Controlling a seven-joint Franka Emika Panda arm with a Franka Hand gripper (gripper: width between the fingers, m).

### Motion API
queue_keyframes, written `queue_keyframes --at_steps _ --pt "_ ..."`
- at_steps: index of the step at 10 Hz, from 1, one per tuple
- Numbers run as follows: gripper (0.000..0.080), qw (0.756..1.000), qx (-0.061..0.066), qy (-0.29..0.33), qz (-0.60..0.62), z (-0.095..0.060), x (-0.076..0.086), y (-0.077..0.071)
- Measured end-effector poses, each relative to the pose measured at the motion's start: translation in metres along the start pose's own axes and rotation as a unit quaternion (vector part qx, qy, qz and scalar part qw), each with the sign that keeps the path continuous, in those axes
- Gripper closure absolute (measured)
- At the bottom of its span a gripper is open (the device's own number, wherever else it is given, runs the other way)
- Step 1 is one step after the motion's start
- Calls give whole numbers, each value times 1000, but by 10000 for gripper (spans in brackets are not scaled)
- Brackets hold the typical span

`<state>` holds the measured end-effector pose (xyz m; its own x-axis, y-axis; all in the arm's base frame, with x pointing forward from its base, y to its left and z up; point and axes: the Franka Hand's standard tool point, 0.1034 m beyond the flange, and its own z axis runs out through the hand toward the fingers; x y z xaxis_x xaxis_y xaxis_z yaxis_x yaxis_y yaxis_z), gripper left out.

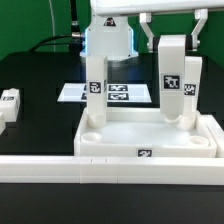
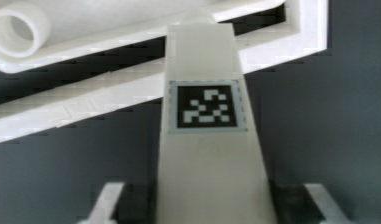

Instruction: Assemble desk

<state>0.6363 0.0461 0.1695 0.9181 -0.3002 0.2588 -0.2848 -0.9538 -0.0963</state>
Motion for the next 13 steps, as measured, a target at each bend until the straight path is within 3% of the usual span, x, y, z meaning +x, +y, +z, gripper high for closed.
queue_keyframes --at_steps 2,3,5,7,13 --pt "508 999 11 52 -2 -1 2 -8" --pt "508 999 14 50 -12 1 -14 -18" --pt "508 997 14 52 -53 3 -30 -30" --pt "508 993 7 52 -104 10 -34 -27" --pt "508 992 8 57 -109 14 -36 -33"
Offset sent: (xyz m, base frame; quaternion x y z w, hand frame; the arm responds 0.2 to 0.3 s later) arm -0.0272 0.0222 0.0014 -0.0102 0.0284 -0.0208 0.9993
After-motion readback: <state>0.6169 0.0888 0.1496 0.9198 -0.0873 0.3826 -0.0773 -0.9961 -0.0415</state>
